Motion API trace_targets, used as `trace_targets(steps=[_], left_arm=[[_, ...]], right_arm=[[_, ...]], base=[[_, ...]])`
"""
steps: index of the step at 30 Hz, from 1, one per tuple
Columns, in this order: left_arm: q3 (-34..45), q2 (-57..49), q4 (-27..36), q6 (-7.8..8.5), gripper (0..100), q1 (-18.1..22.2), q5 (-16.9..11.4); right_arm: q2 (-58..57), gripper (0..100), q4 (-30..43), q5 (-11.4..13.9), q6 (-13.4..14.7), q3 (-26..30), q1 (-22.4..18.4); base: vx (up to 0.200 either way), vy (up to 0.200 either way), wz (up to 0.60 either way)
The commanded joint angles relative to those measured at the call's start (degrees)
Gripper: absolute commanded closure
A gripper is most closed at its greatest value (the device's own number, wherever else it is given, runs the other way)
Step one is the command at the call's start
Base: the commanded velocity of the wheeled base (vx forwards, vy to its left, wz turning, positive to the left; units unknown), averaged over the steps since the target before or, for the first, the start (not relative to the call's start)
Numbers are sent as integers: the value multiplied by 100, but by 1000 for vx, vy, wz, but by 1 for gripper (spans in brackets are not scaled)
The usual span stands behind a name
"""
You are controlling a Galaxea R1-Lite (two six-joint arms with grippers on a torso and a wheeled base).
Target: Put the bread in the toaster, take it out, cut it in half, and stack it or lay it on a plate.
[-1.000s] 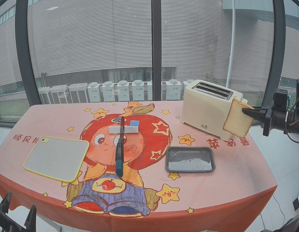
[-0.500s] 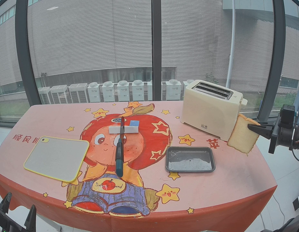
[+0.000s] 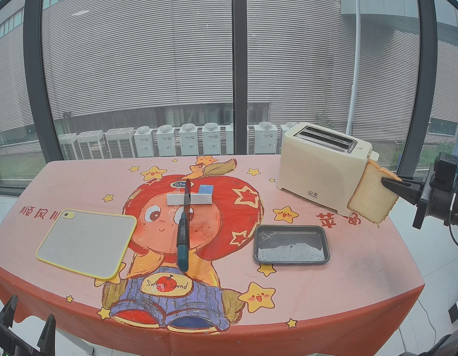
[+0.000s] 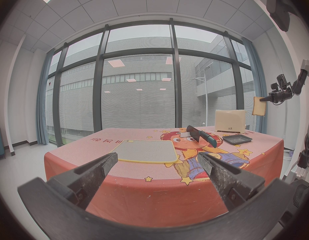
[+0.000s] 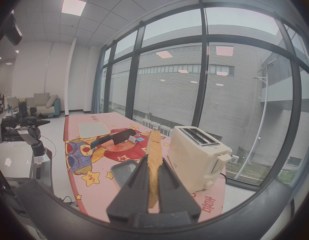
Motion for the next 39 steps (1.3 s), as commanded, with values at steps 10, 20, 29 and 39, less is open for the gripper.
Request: trace_targets(steps=[10,20,29,39], left_arm=[[101,5,2,-7,0,4,0],[101,5,2,-7,0,4,0],[101,5,2,-7,0,4,0],[101,5,2,-7,0,4,0]], right_arm=[[26,100,-8,-2,-4,73,94],[18,100,1,-2,-4,82,103],[26,100,1,-2,-13,126,147],[26,100,1,-11,-13,143,173]], base=[[0,0,0],[0,40,0],[0,200,0],[0,200,0]])
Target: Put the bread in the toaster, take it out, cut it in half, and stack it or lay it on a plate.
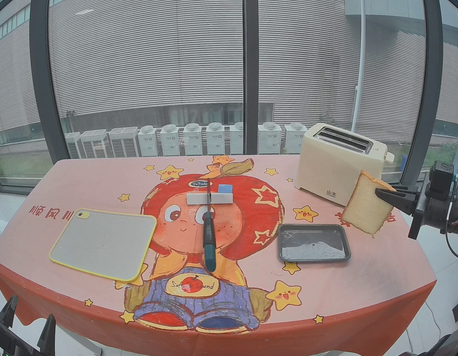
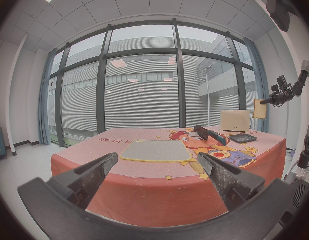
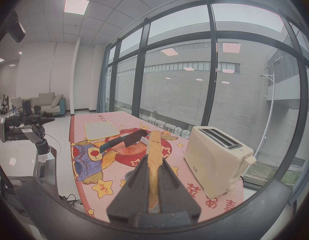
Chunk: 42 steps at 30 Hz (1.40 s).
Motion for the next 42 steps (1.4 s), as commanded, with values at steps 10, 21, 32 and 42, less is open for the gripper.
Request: trace_targets(steps=[10,21,32,42], left_arm=[[101,8,-1,-8,0,4,-1],[101,8,-1,-8,0,4,-1],[101,8,-1,1,0,4,-1],[101,8,-1,10,0,4,8]], right_arm=[[9,100,-1,0,-3,45,31],[18,100,-1,-237,6,97,224],[35,100,-1,-255,15,106,277],[88,100,-10,-255,6,150,304]], base=[[0,200,0],[0,200,0],[0,164,0],[0,0,0]])
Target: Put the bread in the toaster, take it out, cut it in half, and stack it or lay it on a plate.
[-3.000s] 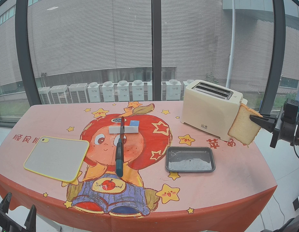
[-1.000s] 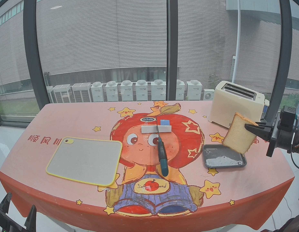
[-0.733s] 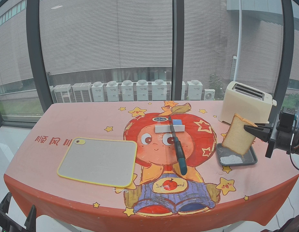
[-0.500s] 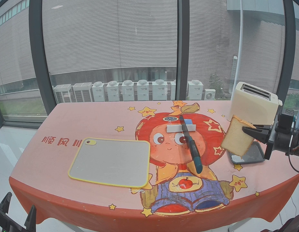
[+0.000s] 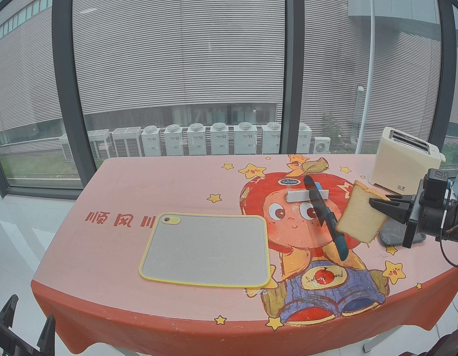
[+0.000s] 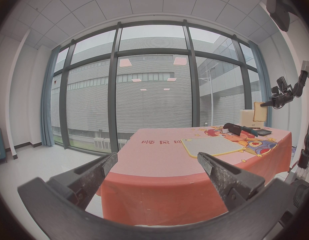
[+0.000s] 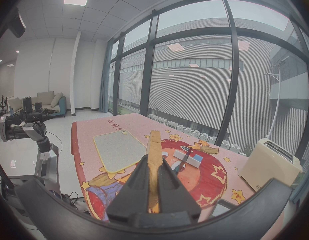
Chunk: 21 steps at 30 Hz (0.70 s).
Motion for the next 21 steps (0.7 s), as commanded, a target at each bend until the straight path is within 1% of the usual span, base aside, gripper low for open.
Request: trace_targets(steps=[1,14,16,19,21], left_arm=[[101,8,-1,4,0,6,-6],[101,8,-1,-5,0,6,3],[101,8,-1,-5,0,6,-6],[101,8,-1,-5,0,6,-6],[101,8,-1,-5,0,6,-6]], right_arm=[[33,100,1,-1,-2,4,6],[33,100,1,-1,-2,13,6],[33,100,1,-19,-2,13,6],[33,100,1,-124,-2,22,15],[33,100,1,-150,-2,22,76]], base=[[-200,0,0],[-200,0,0],[0,0,0],[0,0,0],[0,0,0]])
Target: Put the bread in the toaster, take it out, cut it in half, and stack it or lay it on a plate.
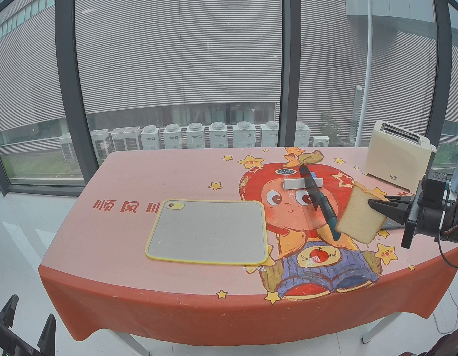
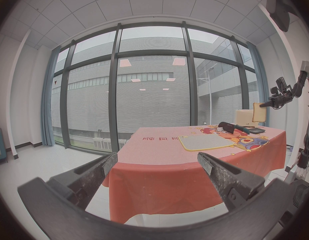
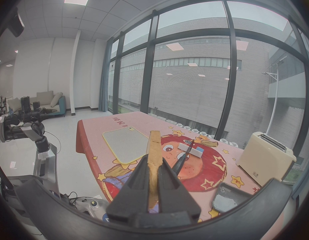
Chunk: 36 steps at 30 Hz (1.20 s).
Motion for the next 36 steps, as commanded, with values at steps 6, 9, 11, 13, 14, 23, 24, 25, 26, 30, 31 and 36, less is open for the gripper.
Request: trace_targets(steps=[6,9,11,13,14,23,24,25,26,30,31,36], left_arm=[[101,8,2,0,0,2,5],[101,8,2,0,0,2,-4],[101,8,2,0,0,2,5],[101,8,2,0,0,2,-4],[101,8,2,0,0,2,5],[101,8,2,-9,0,2,5],[101,8,2,-9,0,2,5],[101,8,2,-9,0,2,5],[101,8,2,-9,0,2,5],[101,8,2,-9,0,2,5],[101,8,2,-9,0,2,5],[101,8,2,0,0,2,5]], right_arm=[[19,100,0,-21,5,22,114],[19,100,0,-21,-4,31,114],[19,100,0,-30,5,40,114],[19,100,0,-30,-4,48,114],[10,100,0,-30,-4,48,114],[-7,100,0,-30,-4,92,123],[-7,100,0,-30,-4,92,123],[1,100,0,-30,-4,92,123],[1,100,0,-30,-4,92,123],[19,100,0,-30,-4,101,132],[19,100,0,-30,-4,101,149],[10,100,0,-30,5,101,193]], base=[[0,0,0],[0,0,0],[0,0,0],[0,100,0],[0,200,0],[0,200,0],[0,200,0],[0,200,0],[0,200,0],[0,200,0],[0,0,0],[0,0,0]])
